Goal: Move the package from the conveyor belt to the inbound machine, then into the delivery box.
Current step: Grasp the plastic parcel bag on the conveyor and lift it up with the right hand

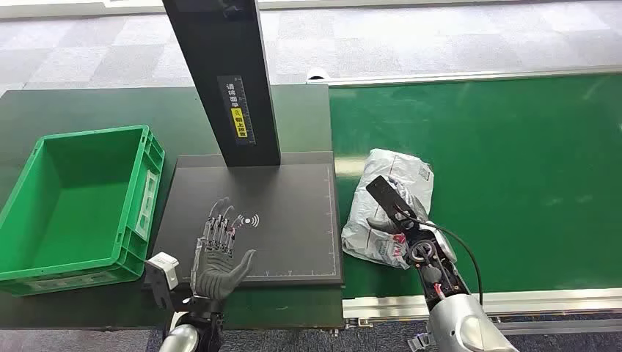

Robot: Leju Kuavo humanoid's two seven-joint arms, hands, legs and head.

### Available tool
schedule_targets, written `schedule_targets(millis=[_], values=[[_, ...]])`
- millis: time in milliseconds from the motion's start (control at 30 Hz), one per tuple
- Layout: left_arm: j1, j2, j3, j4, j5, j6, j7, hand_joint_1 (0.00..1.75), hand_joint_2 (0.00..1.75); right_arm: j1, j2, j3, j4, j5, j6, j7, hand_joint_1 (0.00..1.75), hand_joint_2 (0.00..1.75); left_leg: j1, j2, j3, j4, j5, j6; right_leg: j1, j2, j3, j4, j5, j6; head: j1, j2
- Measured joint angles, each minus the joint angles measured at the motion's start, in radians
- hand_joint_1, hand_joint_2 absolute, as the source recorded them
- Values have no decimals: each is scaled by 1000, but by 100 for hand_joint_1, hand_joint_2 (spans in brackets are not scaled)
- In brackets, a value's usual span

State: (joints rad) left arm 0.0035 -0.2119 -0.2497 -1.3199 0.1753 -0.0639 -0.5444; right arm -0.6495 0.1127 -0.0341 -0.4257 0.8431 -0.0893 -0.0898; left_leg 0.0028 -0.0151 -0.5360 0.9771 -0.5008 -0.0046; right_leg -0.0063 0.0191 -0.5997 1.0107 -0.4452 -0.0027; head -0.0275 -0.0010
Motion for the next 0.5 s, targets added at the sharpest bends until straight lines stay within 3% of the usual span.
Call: schedule_targets(millis=[133,500], values=[[-3,0,-4,6,4,4,-2,0,175,-12,9,3,13,1,1,12,0,175,0,0,0,0,0,0,0,0,0,0,0,0,0,0],[-34,0,-16,40,38,36,-3,0,175,7,16,4,96,24,25,198,0,175,0,0,1,0,0,0,0,0,0,0,0,0,0,0]])
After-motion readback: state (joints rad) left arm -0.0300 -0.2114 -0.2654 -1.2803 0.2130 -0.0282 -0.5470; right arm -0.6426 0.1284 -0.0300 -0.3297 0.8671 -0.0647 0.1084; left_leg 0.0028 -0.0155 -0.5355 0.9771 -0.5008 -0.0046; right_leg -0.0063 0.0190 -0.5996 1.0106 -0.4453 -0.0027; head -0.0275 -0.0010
